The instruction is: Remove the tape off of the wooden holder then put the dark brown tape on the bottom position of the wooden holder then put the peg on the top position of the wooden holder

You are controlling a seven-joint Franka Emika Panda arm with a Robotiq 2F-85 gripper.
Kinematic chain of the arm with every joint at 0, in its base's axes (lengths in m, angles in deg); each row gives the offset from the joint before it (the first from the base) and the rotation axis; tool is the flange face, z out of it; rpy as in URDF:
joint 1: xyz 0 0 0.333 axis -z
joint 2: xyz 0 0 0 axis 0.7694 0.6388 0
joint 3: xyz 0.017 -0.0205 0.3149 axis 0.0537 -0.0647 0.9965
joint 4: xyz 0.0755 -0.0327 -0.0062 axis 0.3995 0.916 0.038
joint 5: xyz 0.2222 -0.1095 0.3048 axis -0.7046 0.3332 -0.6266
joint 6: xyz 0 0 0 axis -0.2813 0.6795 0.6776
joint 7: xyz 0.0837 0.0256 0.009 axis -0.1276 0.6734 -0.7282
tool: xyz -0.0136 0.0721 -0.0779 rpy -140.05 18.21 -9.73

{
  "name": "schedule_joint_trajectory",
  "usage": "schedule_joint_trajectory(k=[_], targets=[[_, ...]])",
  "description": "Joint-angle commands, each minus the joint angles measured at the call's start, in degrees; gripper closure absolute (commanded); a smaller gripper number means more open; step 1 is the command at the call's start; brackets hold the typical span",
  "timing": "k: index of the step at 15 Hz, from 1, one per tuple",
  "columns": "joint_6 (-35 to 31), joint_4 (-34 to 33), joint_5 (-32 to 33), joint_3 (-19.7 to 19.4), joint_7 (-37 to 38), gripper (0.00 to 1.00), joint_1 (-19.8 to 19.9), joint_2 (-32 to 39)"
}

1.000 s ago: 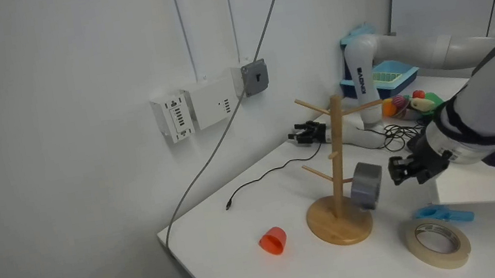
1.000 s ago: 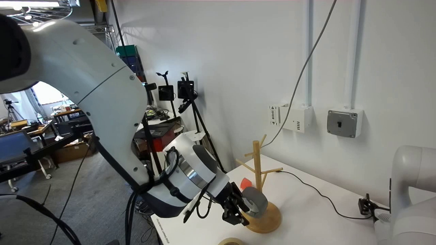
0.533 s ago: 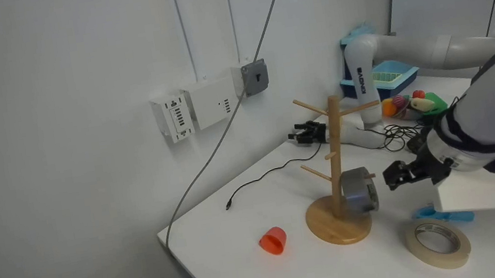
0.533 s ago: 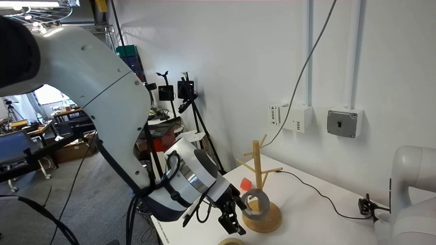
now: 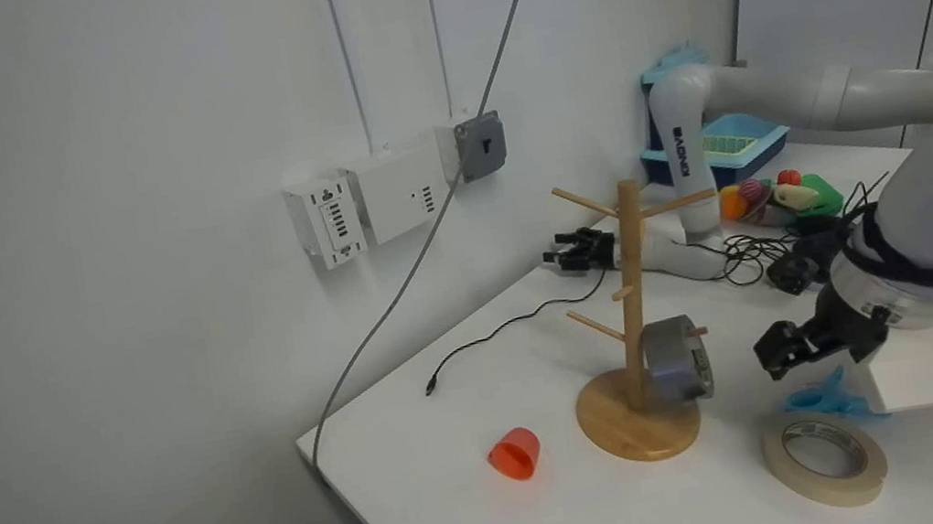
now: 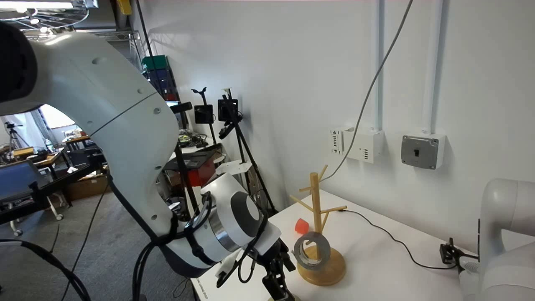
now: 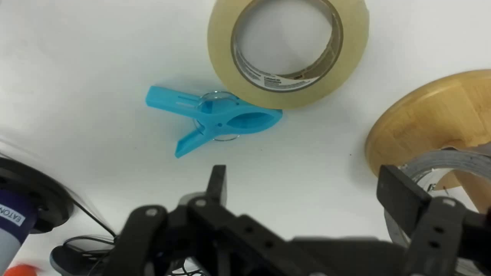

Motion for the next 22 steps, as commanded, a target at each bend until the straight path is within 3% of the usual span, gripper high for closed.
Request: schedule_joint_trajectory(k=[1,6,12,20,22], targets=[[2.2,3.5,-5.3,0.9,-8.1,0.00,1.8,-4.8],[4.2,2.2,-7.9,-0.7,-7.9,0.00,2.5,-5.4],[6.1,-1.1,-7.6,-3.6,-0.6,0.00,2.5,-3.1],[6.9,-1.2,-8.6,-3.9,0.2,0.00,2.3,-2.4],[9.6,-2.3,-7.0,-4.8,6.4,0.00,0.5,-1.9]])
